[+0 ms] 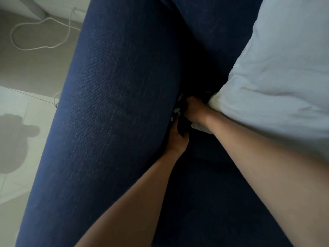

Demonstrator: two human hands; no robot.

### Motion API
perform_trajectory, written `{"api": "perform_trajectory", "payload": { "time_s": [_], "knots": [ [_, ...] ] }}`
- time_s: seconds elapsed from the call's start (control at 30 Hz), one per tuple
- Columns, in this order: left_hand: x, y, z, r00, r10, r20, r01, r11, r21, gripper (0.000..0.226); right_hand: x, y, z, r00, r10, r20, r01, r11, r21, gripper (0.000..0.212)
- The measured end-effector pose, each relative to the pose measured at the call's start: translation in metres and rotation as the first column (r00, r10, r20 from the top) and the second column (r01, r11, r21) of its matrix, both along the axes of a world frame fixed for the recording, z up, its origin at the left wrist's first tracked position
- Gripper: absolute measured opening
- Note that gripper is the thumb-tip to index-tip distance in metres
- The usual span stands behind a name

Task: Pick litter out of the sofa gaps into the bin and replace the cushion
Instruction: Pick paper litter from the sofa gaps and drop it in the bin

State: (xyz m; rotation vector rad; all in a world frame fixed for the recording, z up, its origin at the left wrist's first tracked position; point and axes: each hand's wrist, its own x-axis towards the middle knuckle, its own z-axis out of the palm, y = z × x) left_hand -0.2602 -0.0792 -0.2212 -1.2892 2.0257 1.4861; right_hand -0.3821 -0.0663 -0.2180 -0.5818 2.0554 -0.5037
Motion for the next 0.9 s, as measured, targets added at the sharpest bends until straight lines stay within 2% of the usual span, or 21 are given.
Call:
{"api": "perform_trajectory", "payload": {
  "time_s": [0.23, 0.37, 0.57, 0.7, 0.8, 0.9],
  "knots": [
    [-0.006, -0.004, -0.005, 1.0, -0.005, 0.021, 0.004, 0.999, 0.052, 0.073, -0.01, -0.008, -0.013, 0.952, 0.305, -0.04, -0.292, 0.938, 0.188, 0.034],
    [-0.006, -0.003, -0.006, 0.999, -0.005, 0.047, 0.001, 0.997, 0.079, 0.069, -0.009, -0.008, -0.018, 0.929, 0.364, -0.062, -0.345, 0.915, 0.21, 0.034],
    [-0.003, -0.004, 0.0, 0.995, -0.034, 0.099, 0.03, 0.998, 0.048, 0.066, -0.004, -0.008, -0.01, 0.975, 0.207, -0.083, -0.194, 0.97, 0.146, 0.033],
    [0.001, 0.0, 0.019, 0.996, -0.011, 0.094, 0.009, 1.0, 0.014, 0.055, 0.009, -0.003, 0.015, 0.999, -0.034, -0.02, 0.034, 0.999, 0.013, 0.036],
    [0.009, 0.006, 0.043, 0.994, 0.054, 0.093, -0.053, 0.998, -0.014, 0.044, 0.017, 0.006, 0.041, 0.982, -0.164, -0.094, 0.161, 0.986, -0.043, 0.031],
    [0.016, 0.01, 0.074, 0.994, 0.075, 0.08, -0.063, 0.987, -0.145, 0.027, 0.022, 0.016, 0.076, 0.952, -0.221, -0.21, 0.2, 0.973, -0.117, 0.022]
  ]
}}
